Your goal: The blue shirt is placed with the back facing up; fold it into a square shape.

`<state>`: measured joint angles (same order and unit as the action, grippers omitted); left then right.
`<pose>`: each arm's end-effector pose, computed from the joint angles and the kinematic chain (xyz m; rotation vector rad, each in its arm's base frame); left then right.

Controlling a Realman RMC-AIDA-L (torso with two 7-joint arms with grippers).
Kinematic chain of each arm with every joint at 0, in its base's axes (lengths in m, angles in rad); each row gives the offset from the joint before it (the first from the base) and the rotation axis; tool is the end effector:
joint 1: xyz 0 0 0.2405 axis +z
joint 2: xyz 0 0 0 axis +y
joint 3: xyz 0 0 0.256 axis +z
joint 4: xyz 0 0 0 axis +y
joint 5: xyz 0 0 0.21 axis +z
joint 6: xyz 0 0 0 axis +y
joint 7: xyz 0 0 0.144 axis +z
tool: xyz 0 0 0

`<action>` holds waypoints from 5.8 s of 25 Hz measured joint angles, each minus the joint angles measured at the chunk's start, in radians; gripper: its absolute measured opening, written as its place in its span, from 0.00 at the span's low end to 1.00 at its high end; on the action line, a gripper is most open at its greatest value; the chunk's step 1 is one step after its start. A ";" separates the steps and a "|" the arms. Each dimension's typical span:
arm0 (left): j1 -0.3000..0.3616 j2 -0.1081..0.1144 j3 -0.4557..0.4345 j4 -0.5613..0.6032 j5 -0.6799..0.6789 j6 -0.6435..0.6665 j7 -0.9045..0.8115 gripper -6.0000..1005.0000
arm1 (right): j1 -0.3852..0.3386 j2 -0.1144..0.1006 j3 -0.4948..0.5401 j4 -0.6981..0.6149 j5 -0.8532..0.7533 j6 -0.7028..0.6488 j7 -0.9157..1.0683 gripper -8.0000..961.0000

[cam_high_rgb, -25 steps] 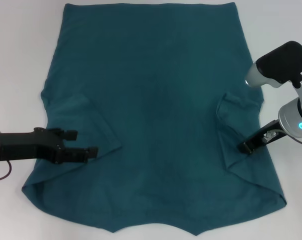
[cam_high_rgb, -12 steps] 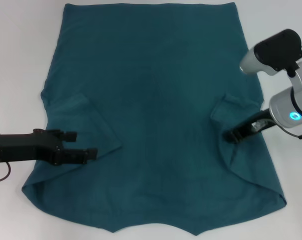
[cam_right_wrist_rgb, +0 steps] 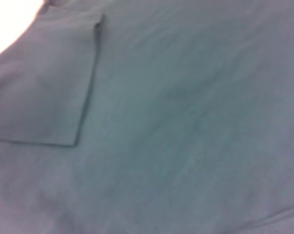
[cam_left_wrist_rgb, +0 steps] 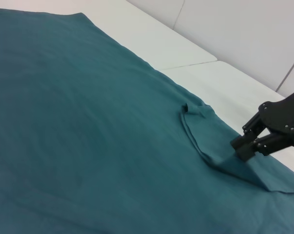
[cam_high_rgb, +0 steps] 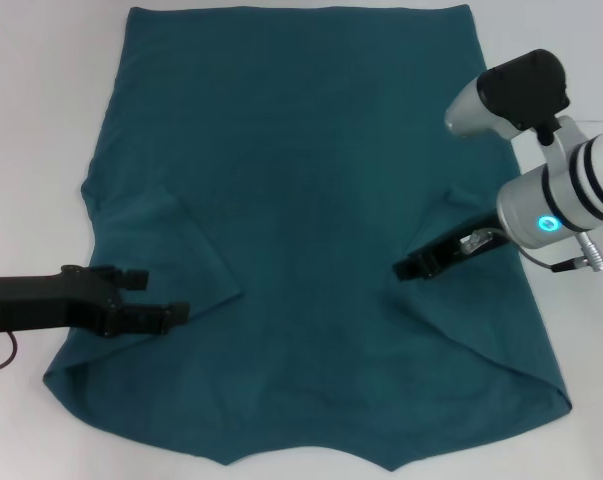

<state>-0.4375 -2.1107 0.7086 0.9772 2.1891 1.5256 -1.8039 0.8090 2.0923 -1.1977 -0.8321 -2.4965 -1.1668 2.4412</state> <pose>-0.2838 0.3264 0.0322 -2.5810 -0.9995 -0.4043 0.1919 0.4131 -0.0399 -2.5281 1.0553 -0.1934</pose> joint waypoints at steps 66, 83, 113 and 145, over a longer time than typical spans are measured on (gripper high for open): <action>-0.043 0.016 -0.004 0.093 0.457 0.015 -0.736 0.62 | -0.118 -0.027 0.031 -0.236 -0.038 -0.143 -0.027 0.76; -0.046 0.009 -0.004 0.100 0.430 0.028 -0.698 0.02 | -0.304 -0.001 0.047 -0.434 -0.158 -0.329 0.101 0.76; -0.061 0.016 -0.006 0.095 0.408 0.033 -0.659 0.03 | -0.398 0.010 -0.093 -0.493 -0.092 -0.388 0.173 0.76; -0.050 0.016 -0.013 0.093 0.396 0.035 -0.629 0.03 | -0.375 0.000 -0.050 -0.477 -0.093 -0.408 0.111 0.07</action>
<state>-0.4880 -2.0948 0.6954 1.0707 2.5848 1.5606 -2.4327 0.4343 2.0927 -1.2482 -1.3088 -2.5890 -1.5753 2.5520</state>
